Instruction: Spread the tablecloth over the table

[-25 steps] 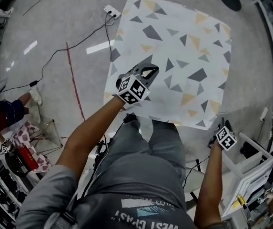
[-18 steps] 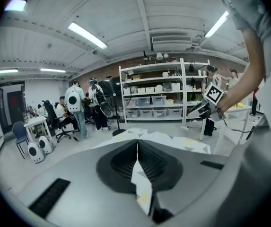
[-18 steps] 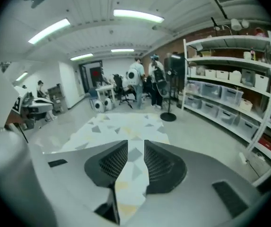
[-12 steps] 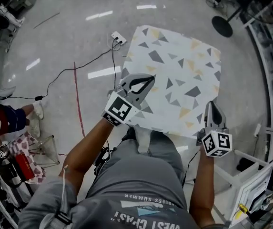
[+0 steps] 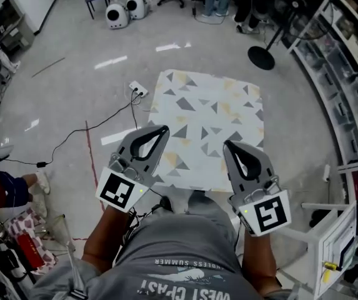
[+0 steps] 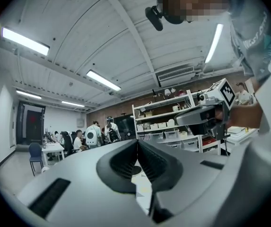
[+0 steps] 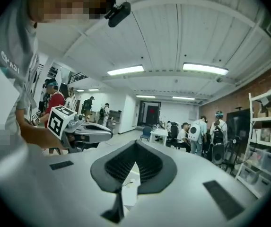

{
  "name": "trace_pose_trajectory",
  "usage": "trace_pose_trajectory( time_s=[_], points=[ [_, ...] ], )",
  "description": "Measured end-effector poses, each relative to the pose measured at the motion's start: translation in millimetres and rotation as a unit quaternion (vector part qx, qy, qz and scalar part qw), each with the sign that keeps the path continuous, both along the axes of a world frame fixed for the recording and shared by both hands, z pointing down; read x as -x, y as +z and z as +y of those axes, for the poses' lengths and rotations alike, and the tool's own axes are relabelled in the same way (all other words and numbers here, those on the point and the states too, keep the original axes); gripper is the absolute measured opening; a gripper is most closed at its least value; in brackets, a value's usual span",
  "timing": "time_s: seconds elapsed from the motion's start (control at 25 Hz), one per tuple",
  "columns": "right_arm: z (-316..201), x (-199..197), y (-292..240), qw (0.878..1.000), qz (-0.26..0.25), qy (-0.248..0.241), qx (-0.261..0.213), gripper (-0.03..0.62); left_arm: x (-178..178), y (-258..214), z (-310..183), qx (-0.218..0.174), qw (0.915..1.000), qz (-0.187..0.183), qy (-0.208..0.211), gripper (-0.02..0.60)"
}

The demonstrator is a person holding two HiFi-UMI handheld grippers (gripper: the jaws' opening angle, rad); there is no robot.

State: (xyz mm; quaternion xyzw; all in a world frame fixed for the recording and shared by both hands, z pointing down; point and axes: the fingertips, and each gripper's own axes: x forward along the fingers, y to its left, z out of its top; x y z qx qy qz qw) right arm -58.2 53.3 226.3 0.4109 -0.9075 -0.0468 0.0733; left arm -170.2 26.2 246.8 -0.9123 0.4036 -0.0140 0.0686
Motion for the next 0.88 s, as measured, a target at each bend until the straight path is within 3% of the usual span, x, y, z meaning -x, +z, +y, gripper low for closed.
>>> trace_pose_trajectory(
  time_s=[0.28,0.88],
  points=[
    [35.9,14.1,-39.4,0.999,-0.005,0.012,-0.04,0.008,0.2,-36.6,45.7,-0.034,0.9989,-0.009,0.03,-0.002],
    [68.9,15.9,-52.0,0.998,0.003,0.026,-0.058,0.008,12.3,-36.0,78.9,-0.041,0.9983,-0.006,0.041,-0.002]
  ],
)
